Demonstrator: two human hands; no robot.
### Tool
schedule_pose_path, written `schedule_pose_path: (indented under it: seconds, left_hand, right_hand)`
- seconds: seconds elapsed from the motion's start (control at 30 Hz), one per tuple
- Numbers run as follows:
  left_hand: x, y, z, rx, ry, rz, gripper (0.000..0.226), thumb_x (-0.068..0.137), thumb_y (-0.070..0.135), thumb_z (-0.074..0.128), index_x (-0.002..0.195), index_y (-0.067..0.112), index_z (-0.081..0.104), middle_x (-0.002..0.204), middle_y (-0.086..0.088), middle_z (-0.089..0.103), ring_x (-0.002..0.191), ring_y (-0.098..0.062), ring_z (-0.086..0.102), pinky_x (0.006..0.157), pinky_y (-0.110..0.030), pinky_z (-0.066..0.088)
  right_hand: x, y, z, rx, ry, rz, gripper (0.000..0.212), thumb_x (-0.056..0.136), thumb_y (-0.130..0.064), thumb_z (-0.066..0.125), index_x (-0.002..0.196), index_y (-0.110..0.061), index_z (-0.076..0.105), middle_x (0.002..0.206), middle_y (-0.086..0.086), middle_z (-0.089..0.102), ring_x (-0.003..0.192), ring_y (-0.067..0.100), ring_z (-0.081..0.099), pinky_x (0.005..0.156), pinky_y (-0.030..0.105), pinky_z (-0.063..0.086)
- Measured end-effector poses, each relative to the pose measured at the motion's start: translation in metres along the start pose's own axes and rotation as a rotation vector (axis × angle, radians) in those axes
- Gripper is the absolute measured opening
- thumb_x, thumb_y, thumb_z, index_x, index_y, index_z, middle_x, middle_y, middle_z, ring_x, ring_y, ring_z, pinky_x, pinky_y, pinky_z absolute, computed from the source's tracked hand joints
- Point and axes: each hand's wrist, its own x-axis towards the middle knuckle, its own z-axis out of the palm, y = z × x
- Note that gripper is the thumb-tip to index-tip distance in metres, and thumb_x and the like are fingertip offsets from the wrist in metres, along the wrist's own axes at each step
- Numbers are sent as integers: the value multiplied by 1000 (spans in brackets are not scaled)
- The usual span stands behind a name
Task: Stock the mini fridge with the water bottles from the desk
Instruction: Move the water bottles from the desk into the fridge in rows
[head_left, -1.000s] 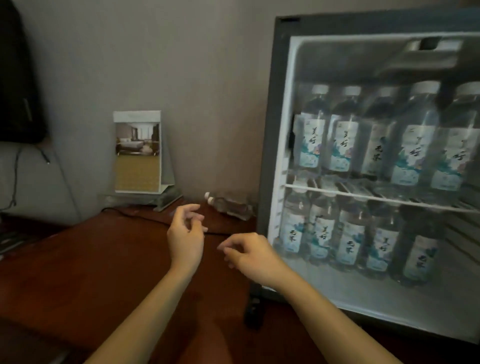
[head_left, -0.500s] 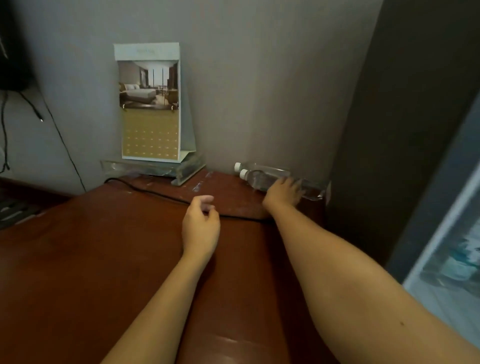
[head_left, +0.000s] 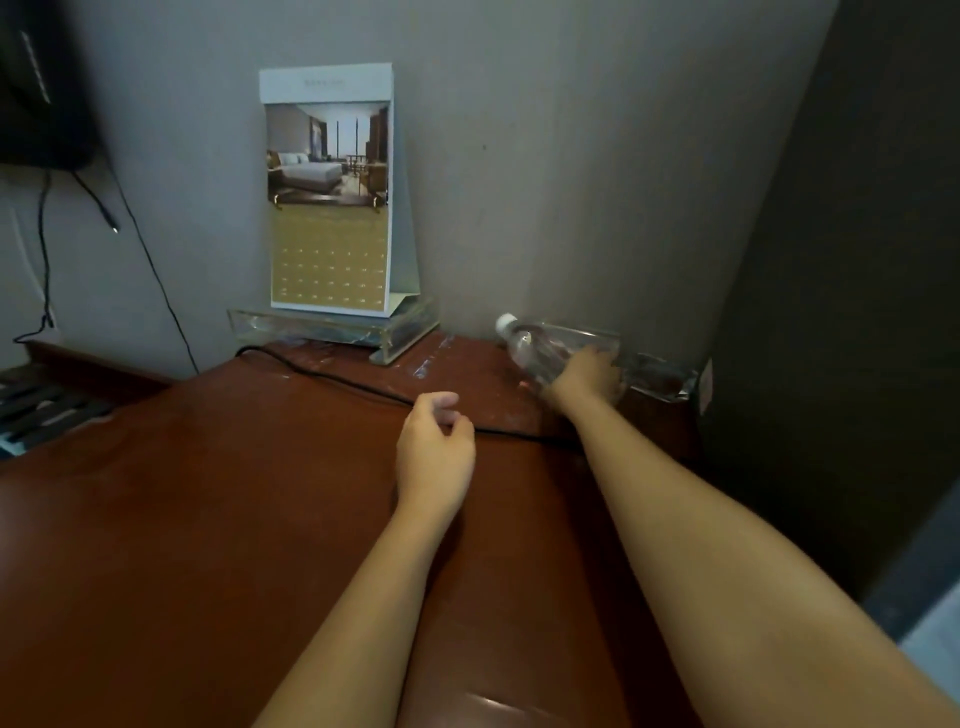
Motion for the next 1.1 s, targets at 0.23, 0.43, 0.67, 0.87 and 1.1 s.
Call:
schedule_pose_path:
  seconds: [0.23,0.43,0.67,0.87,1.1]
  left_hand:
    - [-6,18,-13,-367,-122,-263,44,97,38,41,133,14,44,108,-3,61,94,-20,62,77,-31,50]
    - [-11,31,-40,-840,-274,-305,52,80,32,56,126,8,49,101,-20,58,82,-30,60,72,-42,53]
    - [-30,52,-40,-559,-535,-157,31,72,24,67,102,17,61,91,-6,68,79,-19,66,77,-35,50]
    - [-74,69,-51,-402,-527,-130,32,75,26,73,103,22,58,96,-5,68,88,-23,64,77,-40,46]
    - [-142,110,-76,-244,-514,0,39,77,17,68,110,32,53,101,0,69,96,-20,67,82,-40,55]
  right_hand:
    - [-111,-35,-20,691,-505,-66,69,58,-23,74,118,-2,49,109,16,62,94,31,65,71,40,58]
    - [-168,-6,-62,818,-914,-139,14,82,-2,60,93,-10,63,86,8,67,74,17,64,69,26,53]
    - [-202,51,-92,892,-846,-77,41,82,-13,69,115,-16,45,105,3,65,91,15,66,76,26,54]
    - [-236,83,-108,767,-799,-170,56,73,-14,77,114,-27,42,100,-11,61,86,1,61,69,14,52]
    - [-273,109,-122,605,-711,-272,79,59,-31,84,126,-27,42,116,-10,59,103,7,59,89,30,53]
